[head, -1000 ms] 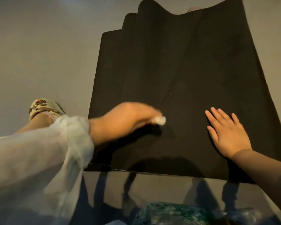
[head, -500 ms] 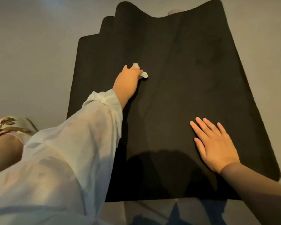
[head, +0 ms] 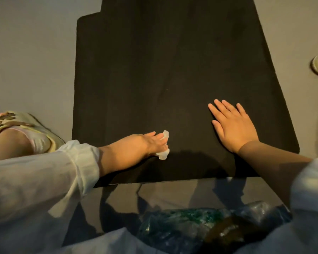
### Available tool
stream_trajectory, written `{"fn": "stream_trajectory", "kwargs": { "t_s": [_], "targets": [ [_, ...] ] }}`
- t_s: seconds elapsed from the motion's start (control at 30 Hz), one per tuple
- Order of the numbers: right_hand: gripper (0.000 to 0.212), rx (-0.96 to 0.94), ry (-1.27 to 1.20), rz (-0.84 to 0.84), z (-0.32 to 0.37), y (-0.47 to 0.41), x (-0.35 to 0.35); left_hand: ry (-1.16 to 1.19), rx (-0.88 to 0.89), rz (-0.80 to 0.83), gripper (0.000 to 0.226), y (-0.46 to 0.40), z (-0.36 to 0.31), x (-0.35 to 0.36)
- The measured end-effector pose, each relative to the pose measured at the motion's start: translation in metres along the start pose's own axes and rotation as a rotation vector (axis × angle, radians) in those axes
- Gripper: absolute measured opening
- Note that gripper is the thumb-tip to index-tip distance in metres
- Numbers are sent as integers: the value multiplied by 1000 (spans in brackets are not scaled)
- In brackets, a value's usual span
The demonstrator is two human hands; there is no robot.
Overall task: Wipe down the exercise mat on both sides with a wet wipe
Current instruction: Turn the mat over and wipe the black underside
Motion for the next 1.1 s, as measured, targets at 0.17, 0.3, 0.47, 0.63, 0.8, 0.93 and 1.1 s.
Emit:
{"fn": "stream_trajectory", "kwargs": {
  "t_s": [0.17,0.3,0.47,0.63,0.8,0.93,1.1],
  "targets": [
    [53,5,2,-1,1,2,1,108,117,189,48,7,-22,32],
    [53,4,7,0,0,2,2,208,191,1,44,6,-33,-26],
    [53,4,1,7,0,2,2,96,79,-524,33,-38,6,-142],
    [54,7,-16,25,-2,0,3,149,-292,-694,34,-94,90,-193],
    [57,6,-24,51,-2,-2,4,77,-574,-442,36,-127,143,-161],
    [57,1,-29,57,-2,-3,4,111,-567,-319,42,-131,135,-134],
    [54,-10,-58,17,-2,-1,1,110,-514,-161,41,-112,94,-100]
  ]
}}
Point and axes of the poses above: each hand's wrist, its own y-axis away from the middle knuckle, its own x-axis out of the palm, z = x × y, the point moved 9 cm from there along -y, towards the middle knuckle, and after that the axes turned 6 degrees about z, right-handed, at the moved point
